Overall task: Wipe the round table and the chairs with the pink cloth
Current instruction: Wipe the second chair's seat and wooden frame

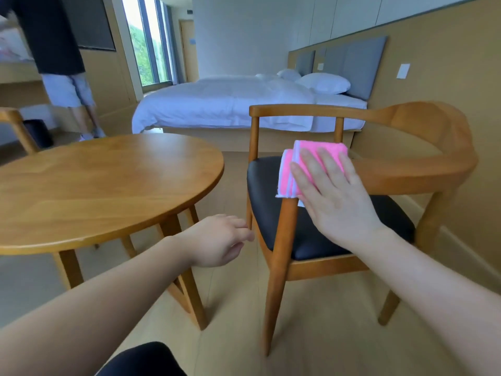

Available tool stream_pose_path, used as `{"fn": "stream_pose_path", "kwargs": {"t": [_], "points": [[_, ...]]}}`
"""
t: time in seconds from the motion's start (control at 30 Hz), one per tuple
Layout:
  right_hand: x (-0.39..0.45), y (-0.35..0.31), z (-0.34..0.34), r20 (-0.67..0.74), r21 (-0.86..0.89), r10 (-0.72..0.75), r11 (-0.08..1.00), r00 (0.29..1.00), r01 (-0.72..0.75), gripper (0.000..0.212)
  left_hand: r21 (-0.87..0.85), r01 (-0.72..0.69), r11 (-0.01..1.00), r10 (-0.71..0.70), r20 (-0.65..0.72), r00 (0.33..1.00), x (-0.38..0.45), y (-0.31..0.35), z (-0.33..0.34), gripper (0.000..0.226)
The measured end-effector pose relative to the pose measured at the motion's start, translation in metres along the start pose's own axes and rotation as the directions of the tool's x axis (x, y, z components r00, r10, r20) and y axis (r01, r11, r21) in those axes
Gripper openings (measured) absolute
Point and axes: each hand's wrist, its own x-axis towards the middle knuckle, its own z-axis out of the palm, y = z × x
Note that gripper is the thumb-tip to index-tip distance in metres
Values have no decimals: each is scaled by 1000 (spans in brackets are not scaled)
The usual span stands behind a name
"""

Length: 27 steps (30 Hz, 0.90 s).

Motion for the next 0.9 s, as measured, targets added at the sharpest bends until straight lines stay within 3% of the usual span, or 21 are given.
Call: {"fn": "stream_pose_path", "kwargs": {"t": [0.2, 0.37, 0.57, 0.77, 0.9], "points": [[10, -6, 1, 31, -105, -228, 968, 973, 230, 53, -131, 98, 987, -92, 50, 995, 1, 0, 66, 26], [-15, -28, 21, 253, -126, -441, 867, 861, 482, 55, -119, 96, 988, -89, 64, 994, -3, -16, 92, 28], [-63, -67, 44, 349, -50, -550, 798, 759, 601, 58, -163, 144, 976, -135, 66, 989, -23, -30, 105, 28], [-101, -119, 62, 444, 46, -619, 737, 647, 674, 60, -193, 130, 973, -93, 187, 978, -43, -24, 106, 30], [-107, -123, 66, 466, 64, -625, 730, 626, 681, 59, -213, 166, 963, -129, 178, 976, -50, -30, 104, 30]]}}
